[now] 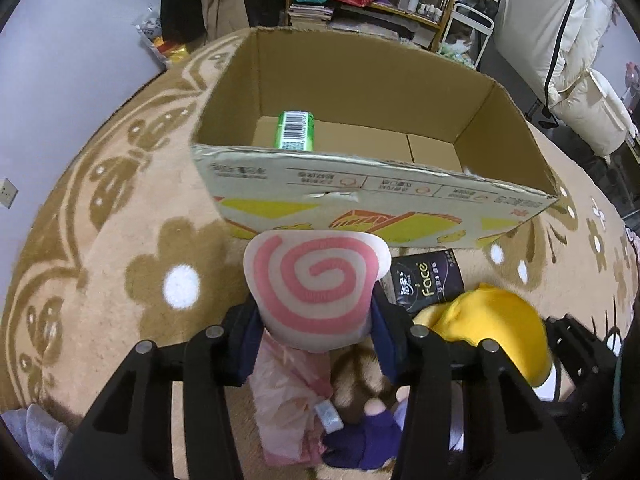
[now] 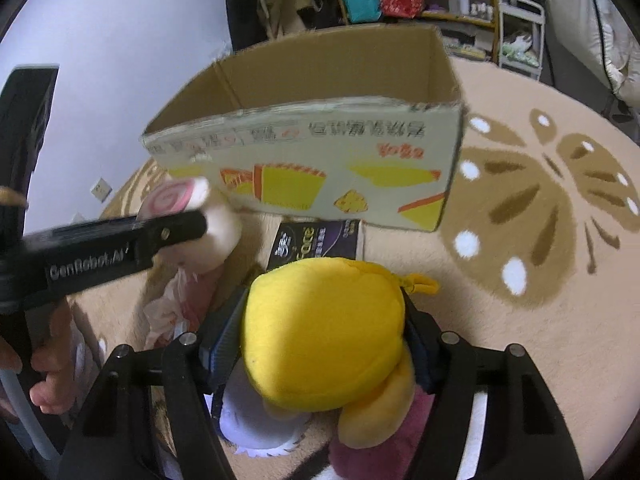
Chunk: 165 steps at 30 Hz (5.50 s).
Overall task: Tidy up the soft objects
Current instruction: 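Lift both held items over the box and open both tools to drop them inside, then withdraw both open tools from the box, then lower the right tool onto the lavender doll plush while the left tool reaches the pink wrapped roll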
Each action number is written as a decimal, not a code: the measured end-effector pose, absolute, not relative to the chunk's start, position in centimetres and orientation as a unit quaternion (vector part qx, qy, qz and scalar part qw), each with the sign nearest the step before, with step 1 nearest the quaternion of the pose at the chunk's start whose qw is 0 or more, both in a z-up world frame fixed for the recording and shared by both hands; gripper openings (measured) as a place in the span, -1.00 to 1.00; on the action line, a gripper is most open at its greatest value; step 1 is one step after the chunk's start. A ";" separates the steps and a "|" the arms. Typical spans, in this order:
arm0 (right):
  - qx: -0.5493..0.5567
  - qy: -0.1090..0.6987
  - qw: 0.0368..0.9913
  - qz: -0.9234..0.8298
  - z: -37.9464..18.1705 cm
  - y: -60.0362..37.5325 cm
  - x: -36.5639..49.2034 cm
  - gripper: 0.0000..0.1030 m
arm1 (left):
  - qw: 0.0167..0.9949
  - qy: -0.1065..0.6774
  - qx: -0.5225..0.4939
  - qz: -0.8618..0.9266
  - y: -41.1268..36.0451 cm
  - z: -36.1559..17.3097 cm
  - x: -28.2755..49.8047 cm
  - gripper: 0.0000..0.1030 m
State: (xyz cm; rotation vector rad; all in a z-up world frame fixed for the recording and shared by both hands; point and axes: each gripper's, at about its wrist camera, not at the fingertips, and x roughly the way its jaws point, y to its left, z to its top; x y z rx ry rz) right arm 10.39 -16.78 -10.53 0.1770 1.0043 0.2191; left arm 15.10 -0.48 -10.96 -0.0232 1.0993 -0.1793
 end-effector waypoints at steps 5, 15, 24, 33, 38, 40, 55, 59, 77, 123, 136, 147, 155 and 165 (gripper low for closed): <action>0.095 0.443 0.887 0.086 -8.5 -18.5 9.7 0.42 | 0.863 0.501 -0.006 -0.065 0.0 -9.7 13.9 -0.10; 0.088 0.385 0.916 0.073 -6.0 -18.5 8.5 0.42 | 0.897 0.439 -0.018 -0.045 1.6 -6.1 12.0 -0.10; 0.114 0.326 0.935 0.085 -3.2 -19.0 8.2 0.43 | 0.923 0.383 -0.025 -0.031 2.5 -3.0 11.6 -0.10; 0.100 0.302 0.944 0.085 -1.8 -19.1 10.4 0.44 | 0.935 0.352 -0.024 -0.034 2.6 -1.5 13.6 -0.10; 0.092 0.295 0.947 0.089 -1.4 -19.2 12.2 0.44 | 0.939 0.343 -0.012 -0.037 2.1 -1.1 15.2 -0.09; 0.085 0.294 0.948 0.090 -1.3 -19.1 13.2 0.44 | 0.939 0.342 -0.008 -0.036 1.8 -1.1 15.7 -0.09; 0.060 0.299 0.945 0.115 -2.7 -18.3 17.8 0.45 | 0.933 0.357 0.002 -0.042 0.9 -2.9 19.2 -0.07; 0.060 0.306 0.943 0.117 -3.6 -18.3 18.4 0.45 | 0.930 0.365 -0.006 -0.043 0.7 -3.4 19.9 -0.07; 0.086 0.320 0.935 0.123 -4.9 -19.2 18.8 0.76 | 0.924 0.379 0.018 -0.036 -0.6 -3.9 20.5 0.34; 0.094 0.341 0.929 0.103 -1.0 -18.4 6.4 1.00 | 0.883 0.466 0.017 -0.054 1.8 -1.8 10.1 0.98; 0.055 0.429 0.891 0.138 -5.8 -16.2 6.7 1.00 | 0.832 0.553 0.030 -0.043 1.5 -7.1 11.4 0.98; 0.051 0.484 0.860 0.157 -8.9 -14.8 7.8 1.00 | 0.794 0.607 0.015 -0.031 1.8 -10.5 12.8 0.98; 0.037 0.508 0.844 0.167 -10.3 -13.5 8.4 1.00 | 0.780 0.624 0.008 -0.038 1.4 -11.9 13.7 0.98; 0.048 0.531 0.825 0.189 -12.5 -11.8 9.3 1.00 | 0.757 0.653 0.004 -0.039 0.8 -14.1 14.7 0.98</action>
